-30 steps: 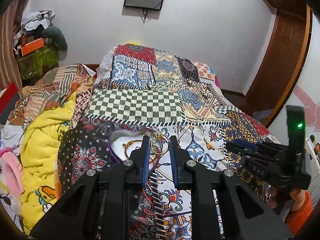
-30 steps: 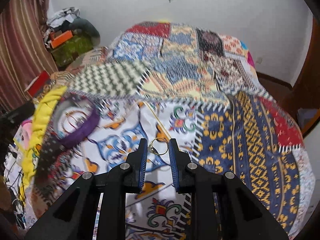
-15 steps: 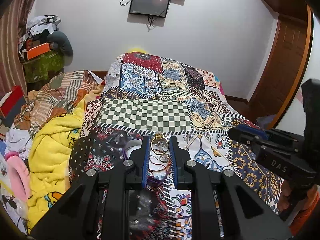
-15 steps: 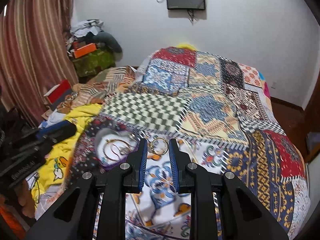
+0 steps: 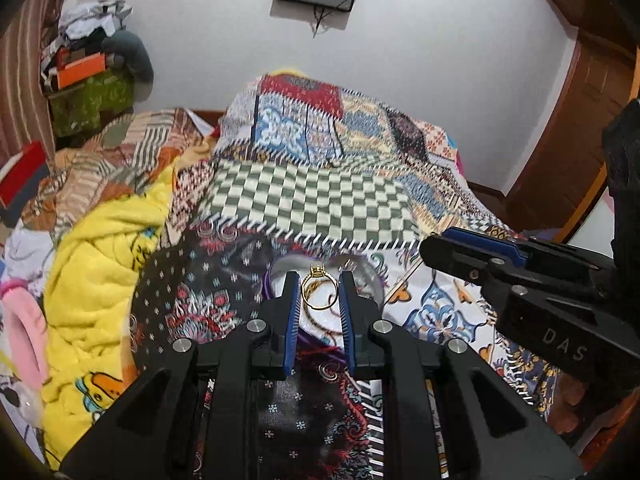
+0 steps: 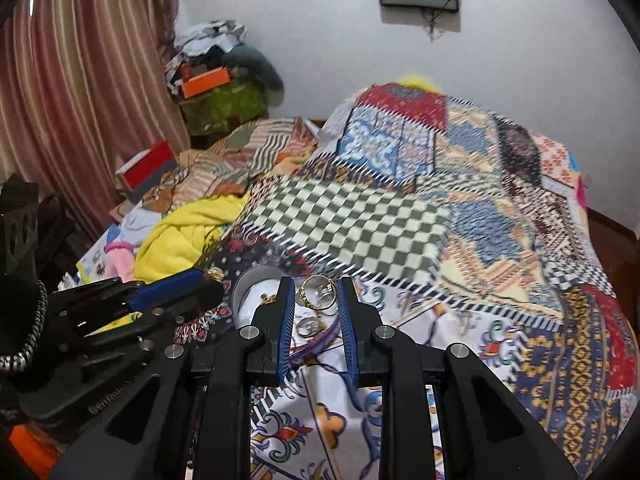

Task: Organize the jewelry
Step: 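Open the right gripper to drop the gold ring into the tin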

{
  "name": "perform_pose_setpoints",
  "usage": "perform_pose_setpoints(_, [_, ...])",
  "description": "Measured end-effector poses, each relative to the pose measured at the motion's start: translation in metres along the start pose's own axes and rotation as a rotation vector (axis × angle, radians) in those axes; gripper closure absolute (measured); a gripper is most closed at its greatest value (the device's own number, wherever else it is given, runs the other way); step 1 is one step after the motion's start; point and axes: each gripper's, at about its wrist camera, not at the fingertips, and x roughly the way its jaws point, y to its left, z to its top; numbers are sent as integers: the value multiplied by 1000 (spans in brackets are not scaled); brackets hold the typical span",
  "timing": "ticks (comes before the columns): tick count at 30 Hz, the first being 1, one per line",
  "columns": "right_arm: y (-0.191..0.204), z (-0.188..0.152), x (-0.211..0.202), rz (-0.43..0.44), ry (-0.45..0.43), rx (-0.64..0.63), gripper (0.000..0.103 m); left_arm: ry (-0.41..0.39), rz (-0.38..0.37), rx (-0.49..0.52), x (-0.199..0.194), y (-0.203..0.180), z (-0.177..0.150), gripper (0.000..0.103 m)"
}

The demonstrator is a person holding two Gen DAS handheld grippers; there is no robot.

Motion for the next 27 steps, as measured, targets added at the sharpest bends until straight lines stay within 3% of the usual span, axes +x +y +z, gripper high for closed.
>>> perform_pose_setpoints(17, [-1, 3, 47, 91, 103, 6, 83, 52, 5, -5, 29, 7, -2, 85])
perform_pose_setpoints(20, [-8, 5, 52, 116, 132, 36, 75, 53, 25, -3, 31, 7, -2, 85])
perform_pose_setpoints(27, [-17, 7, 34, 103, 87, 60, 71, 27, 55, 7, 18, 7, 4, 85])
